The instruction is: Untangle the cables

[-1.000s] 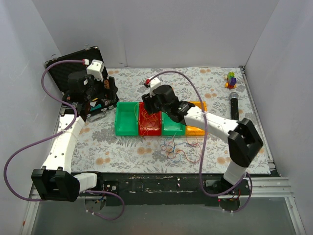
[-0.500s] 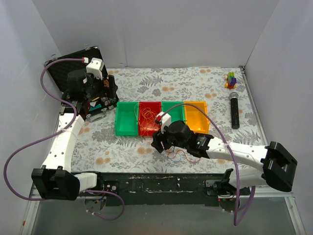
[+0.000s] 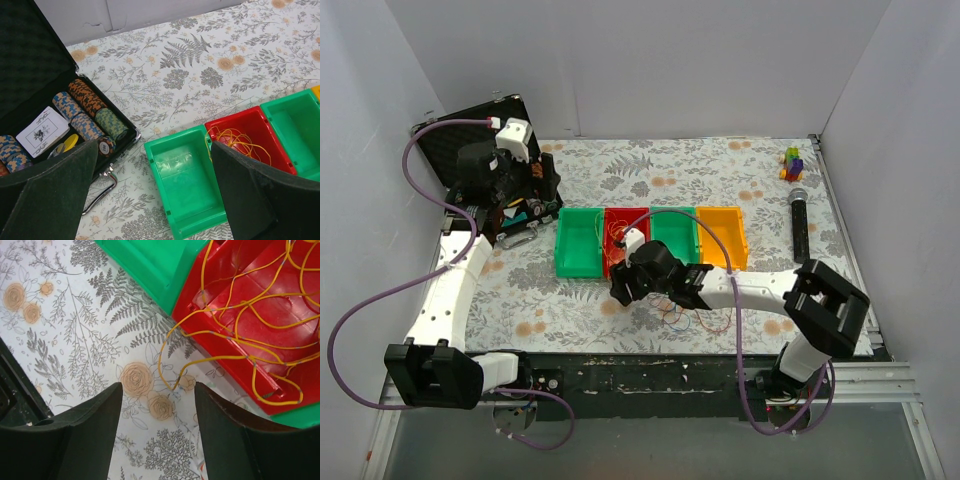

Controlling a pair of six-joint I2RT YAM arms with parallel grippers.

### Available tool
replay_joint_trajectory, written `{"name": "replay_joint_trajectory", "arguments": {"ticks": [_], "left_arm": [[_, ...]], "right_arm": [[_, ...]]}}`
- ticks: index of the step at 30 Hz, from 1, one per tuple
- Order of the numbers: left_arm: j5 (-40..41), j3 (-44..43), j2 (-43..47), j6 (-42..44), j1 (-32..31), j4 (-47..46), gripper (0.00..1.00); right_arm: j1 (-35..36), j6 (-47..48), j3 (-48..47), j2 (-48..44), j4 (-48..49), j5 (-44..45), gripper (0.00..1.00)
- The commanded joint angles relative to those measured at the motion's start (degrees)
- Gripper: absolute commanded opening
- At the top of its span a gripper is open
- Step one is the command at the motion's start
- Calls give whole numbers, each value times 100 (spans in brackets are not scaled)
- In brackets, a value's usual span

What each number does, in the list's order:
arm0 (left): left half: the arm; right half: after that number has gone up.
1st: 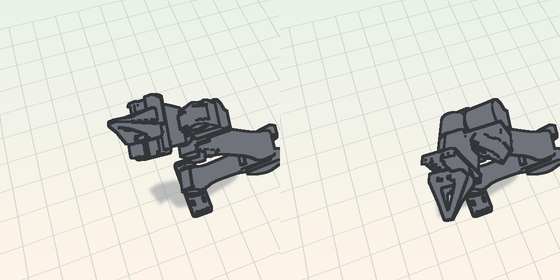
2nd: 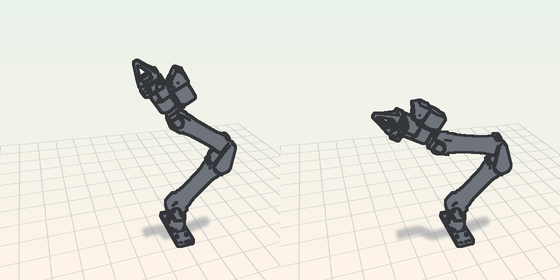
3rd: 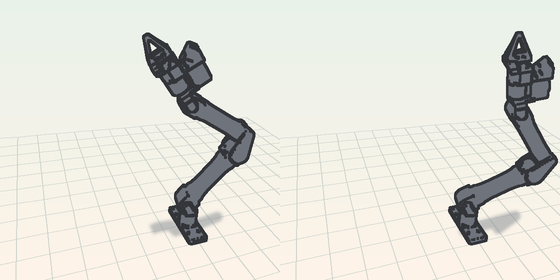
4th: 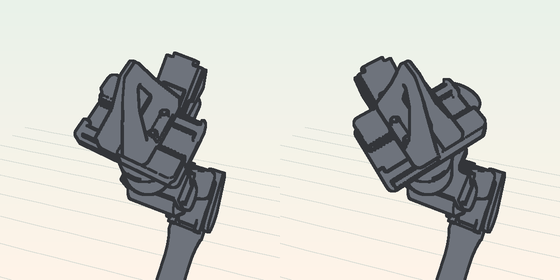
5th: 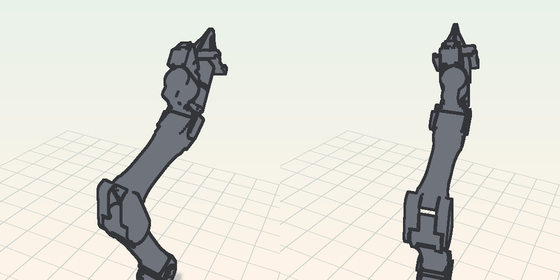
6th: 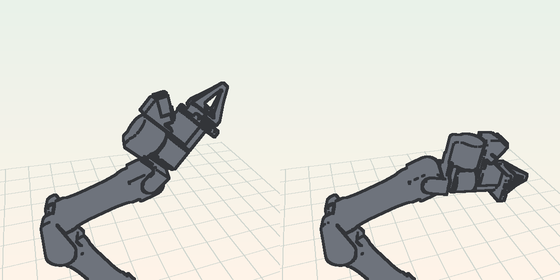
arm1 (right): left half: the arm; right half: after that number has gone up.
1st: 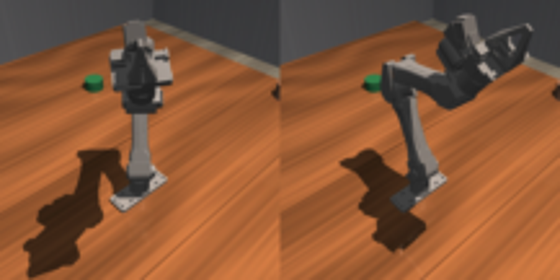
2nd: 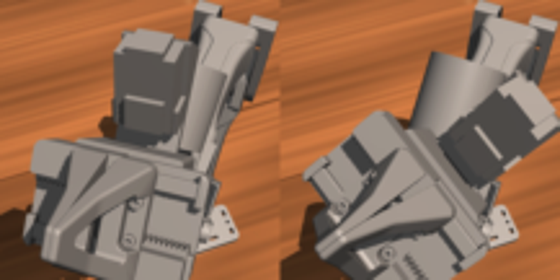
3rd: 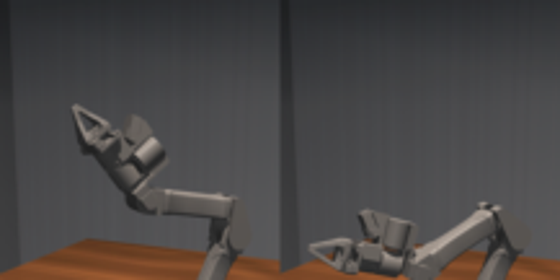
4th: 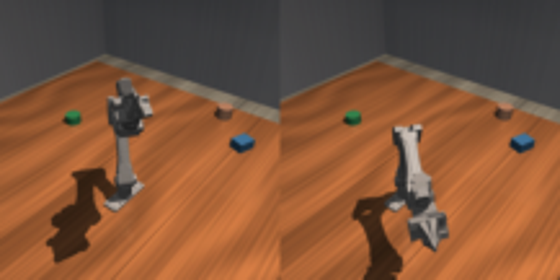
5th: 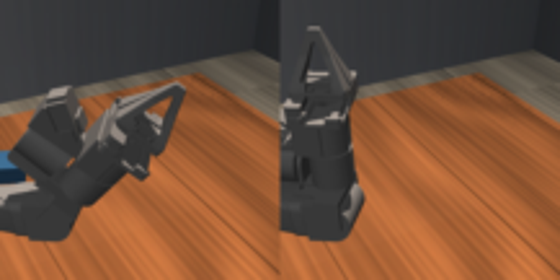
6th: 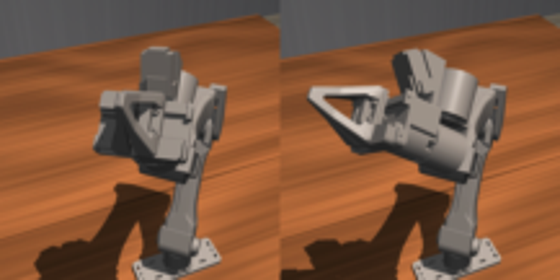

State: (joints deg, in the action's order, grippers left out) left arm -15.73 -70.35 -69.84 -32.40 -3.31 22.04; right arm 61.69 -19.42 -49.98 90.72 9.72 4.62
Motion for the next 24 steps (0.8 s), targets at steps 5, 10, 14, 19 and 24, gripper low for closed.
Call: {"name": "replay_joint_trajectory", "arguments": {"ticks": [5,10,14,19,24], "left_arm": [[-18,-40,191,94,111,-69,97],[-18,-41,217,50,199,-165,98],[-80,-49,217,32,226,-148,97],[-89,-93,226,59,261,-139,98],[-132,-120,208,94,313,-121,97]], "right_arm": [[-306,-150,-390,429,487,276,49],[-430,122,-600,324,531,469,18],[-754,281,-1145,402,365,417,1],[-1229,404,-1883,920,67,127,1],[-1361,474,-2586,1711,-531,-40,1]]}}
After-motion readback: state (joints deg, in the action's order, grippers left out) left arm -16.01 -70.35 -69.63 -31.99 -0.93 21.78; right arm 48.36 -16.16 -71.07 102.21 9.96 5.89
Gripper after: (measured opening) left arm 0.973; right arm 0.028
